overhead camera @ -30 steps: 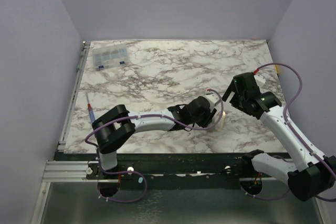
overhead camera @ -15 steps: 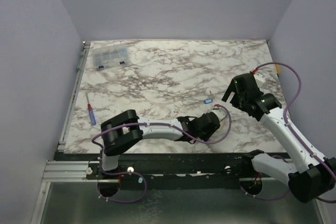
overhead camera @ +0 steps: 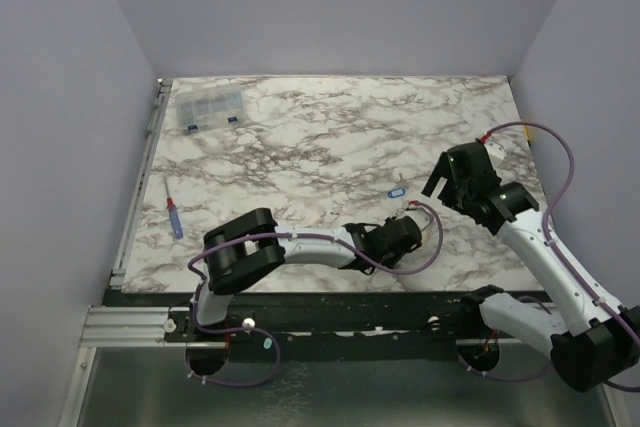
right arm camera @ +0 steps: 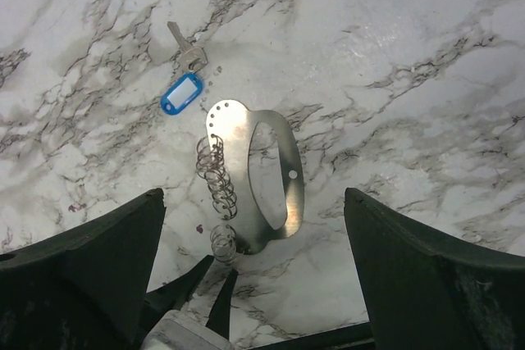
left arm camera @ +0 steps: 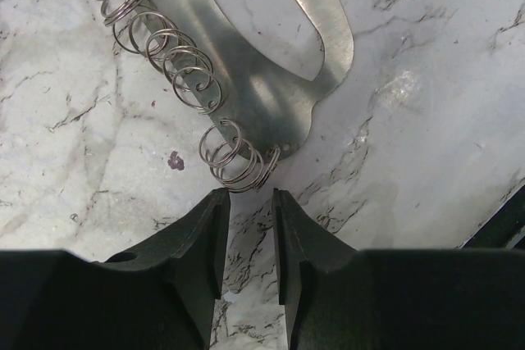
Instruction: Put the keys on the keyring
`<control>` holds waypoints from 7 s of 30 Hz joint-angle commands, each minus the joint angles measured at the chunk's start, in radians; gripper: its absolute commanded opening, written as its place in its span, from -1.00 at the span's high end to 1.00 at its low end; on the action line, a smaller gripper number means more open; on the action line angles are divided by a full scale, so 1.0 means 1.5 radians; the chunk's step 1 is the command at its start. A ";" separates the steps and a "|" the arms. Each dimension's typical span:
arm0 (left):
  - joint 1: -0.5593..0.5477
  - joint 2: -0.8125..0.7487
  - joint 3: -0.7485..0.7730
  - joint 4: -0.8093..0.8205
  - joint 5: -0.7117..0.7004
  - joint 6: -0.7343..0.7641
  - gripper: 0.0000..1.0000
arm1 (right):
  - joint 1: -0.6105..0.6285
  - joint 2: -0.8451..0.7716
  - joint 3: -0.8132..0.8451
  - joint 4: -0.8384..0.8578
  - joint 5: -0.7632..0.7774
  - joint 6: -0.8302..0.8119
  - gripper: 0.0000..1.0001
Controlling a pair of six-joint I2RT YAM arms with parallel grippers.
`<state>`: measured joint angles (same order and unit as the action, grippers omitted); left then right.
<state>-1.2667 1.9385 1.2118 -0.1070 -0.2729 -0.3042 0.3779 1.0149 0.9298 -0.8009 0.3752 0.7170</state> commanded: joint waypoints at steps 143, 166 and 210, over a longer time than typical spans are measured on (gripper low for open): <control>0.289 -0.620 -0.329 -0.067 0.048 0.140 0.10 | 0.079 0.109 -0.242 0.105 -0.236 0.345 0.26; 0.289 -0.625 -0.334 -0.069 0.049 0.136 0.10 | 0.098 0.151 -0.237 0.127 -0.175 0.534 0.30; 0.289 -0.626 -0.340 -0.072 0.045 0.140 0.10 | 0.138 0.115 -0.277 0.151 -0.143 0.576 0.99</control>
<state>-0.8379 1.0126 0.7212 -0.2115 -0.1776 -0.1070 0.5770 1.2049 0.5232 -0.5430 0.0776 1.6218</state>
